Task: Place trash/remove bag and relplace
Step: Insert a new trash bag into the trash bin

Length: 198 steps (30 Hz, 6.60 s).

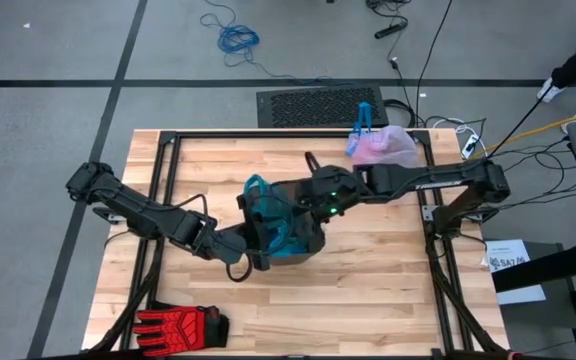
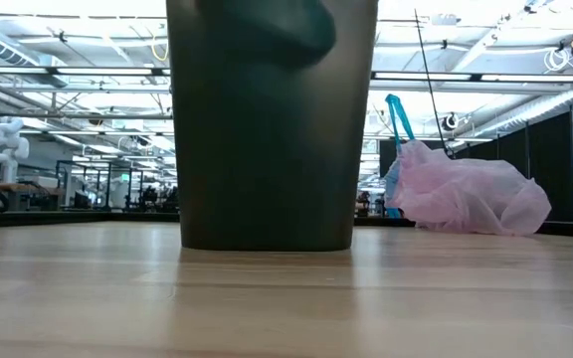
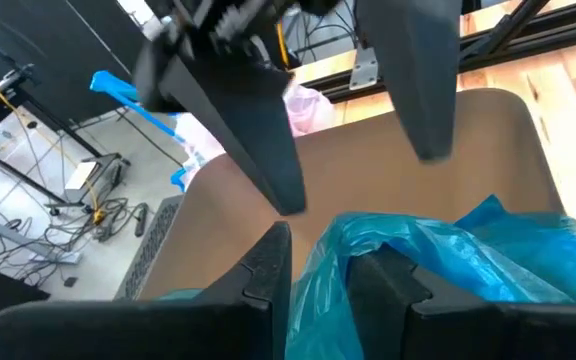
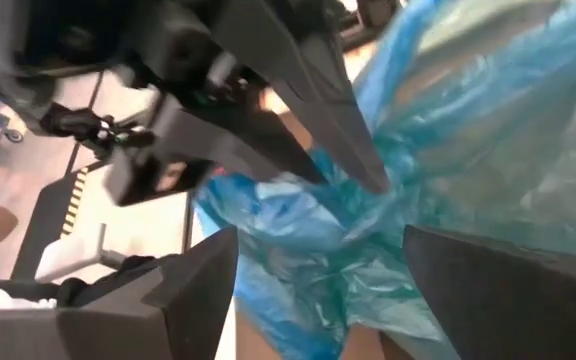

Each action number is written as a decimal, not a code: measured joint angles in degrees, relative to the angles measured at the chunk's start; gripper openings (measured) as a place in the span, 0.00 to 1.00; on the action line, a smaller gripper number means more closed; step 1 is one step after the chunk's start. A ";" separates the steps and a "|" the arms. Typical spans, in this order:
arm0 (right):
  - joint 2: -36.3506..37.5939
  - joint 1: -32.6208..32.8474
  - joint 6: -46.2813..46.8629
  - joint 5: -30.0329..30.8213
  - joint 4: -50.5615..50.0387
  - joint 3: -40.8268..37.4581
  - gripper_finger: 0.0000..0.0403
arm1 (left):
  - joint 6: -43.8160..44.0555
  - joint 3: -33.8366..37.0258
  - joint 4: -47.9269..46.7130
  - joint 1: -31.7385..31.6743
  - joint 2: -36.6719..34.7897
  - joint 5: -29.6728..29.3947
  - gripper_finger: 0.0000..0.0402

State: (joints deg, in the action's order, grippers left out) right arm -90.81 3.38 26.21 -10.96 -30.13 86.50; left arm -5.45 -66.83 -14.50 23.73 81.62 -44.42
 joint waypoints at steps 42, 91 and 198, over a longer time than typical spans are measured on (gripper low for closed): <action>2.39 -0.26 -8.48 11.39 -0.50 -0.02 0.00 | -2.97 -8.30 -8.00 5.15 0.00 -0.04 0.19; 6.31 -5.60 -3.21 18.50 -17.67 -0.02 0.00 | 22.73 -12.56 -36.11 4.91 0.00 -1.77 0.00; 4.92 -7.43 -19.50 31.45 -2.04 -7.68 0.00 | 30.51 -7.58 -36.94 7.42 0.00 -4.25 0.00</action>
State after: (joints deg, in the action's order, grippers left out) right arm -85.89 -4.05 6.71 20.49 -32.17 78.82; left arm 25.06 -74.41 -51.44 31.16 81.62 -48.66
